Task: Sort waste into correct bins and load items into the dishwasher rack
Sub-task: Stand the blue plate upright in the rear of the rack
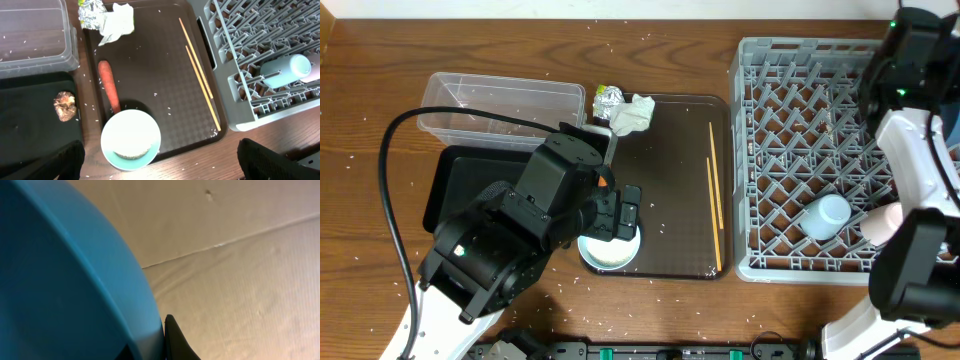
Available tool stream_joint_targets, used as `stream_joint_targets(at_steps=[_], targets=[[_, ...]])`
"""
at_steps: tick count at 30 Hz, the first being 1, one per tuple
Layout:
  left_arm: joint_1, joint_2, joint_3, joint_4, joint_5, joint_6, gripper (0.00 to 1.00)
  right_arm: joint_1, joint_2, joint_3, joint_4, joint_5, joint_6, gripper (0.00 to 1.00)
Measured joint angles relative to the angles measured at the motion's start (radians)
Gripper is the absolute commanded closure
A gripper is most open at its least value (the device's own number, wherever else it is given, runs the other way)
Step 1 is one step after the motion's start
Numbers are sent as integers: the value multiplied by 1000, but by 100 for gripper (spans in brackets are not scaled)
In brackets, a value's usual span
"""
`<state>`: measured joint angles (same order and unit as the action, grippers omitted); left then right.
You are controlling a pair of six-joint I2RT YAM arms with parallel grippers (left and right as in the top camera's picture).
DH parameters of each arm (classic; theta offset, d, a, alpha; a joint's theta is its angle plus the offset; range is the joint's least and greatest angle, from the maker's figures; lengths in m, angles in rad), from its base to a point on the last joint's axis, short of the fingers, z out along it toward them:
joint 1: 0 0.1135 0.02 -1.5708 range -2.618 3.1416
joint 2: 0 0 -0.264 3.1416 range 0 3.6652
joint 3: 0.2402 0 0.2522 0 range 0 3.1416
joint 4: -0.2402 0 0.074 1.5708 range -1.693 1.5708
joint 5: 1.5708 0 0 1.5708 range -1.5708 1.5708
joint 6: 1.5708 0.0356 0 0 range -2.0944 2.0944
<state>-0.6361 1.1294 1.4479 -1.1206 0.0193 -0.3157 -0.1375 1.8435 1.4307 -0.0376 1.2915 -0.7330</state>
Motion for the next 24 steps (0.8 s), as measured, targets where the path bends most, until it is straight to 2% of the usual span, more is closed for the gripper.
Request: stream_joint_targets(at_steps=[6, 8, 9, 15, 24], targets=[[0, 0, 0, -2, 0, 0, 2, 15, 26, 0, -23, -13, -34, 63], [0, 0, 0, -2, 0, 0, 2, 25, 26, 0, -24, -15, -36, 46], [0, 0, 0, -3, 0, 0, 2, 32, 26, 0, -24, -16, -35, 42], [0, 0, 0, -28, 0, 0, 2, 112, 26, 0, -27, -19, -42, 23], [0, 0, 0, -66, 0, 0, 2, 257, 26, 1, -135, -63, -58, 16]])
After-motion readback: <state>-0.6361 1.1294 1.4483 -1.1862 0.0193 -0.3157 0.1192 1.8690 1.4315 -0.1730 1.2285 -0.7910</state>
